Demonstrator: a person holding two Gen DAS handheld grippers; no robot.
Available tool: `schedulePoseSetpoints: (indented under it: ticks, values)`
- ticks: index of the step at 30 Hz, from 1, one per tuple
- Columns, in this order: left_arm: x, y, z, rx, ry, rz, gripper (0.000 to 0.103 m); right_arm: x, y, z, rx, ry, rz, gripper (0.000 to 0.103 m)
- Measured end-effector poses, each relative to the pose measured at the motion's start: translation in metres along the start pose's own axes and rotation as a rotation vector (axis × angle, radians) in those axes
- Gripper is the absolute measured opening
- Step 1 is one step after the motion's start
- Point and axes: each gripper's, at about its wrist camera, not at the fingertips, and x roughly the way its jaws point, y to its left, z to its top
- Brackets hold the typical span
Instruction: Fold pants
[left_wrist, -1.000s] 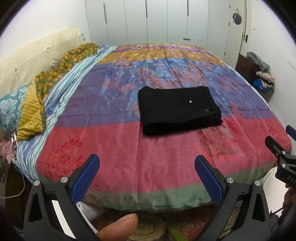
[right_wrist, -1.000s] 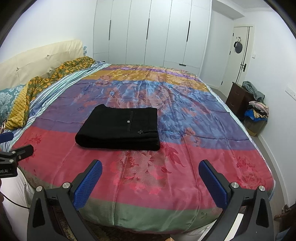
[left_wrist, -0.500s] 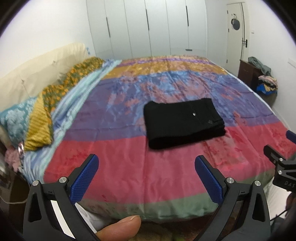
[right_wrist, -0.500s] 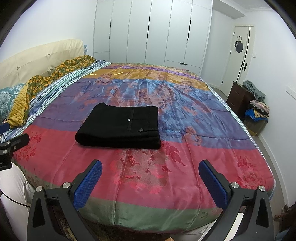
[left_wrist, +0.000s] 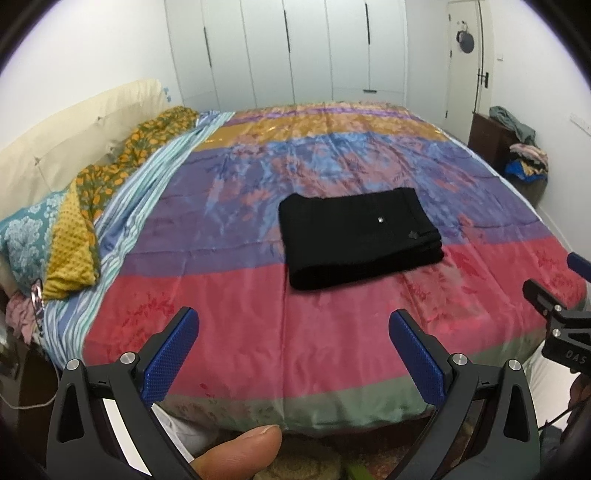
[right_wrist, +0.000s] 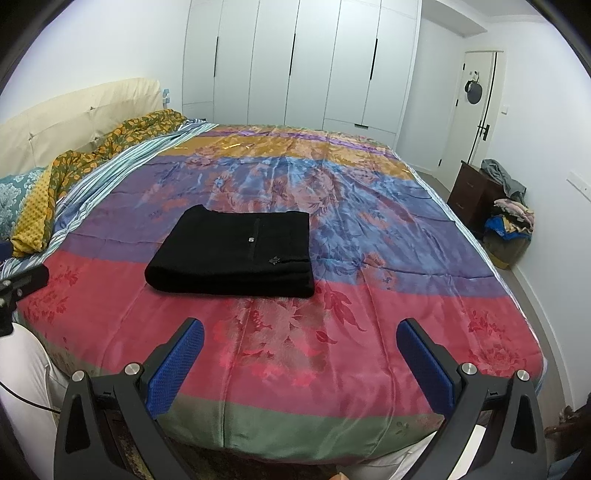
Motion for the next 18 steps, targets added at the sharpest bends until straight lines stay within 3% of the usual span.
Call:
schedulePoseSetpoints:
  ticks: [18]
  values:
    - [0.0087, -0.0043, -0.0033, -0.005, 0.071, -0.001, 0.102, -0.0025, -0.0058, 0.0044, 0.014, 0.001, -0.014, 0.103]
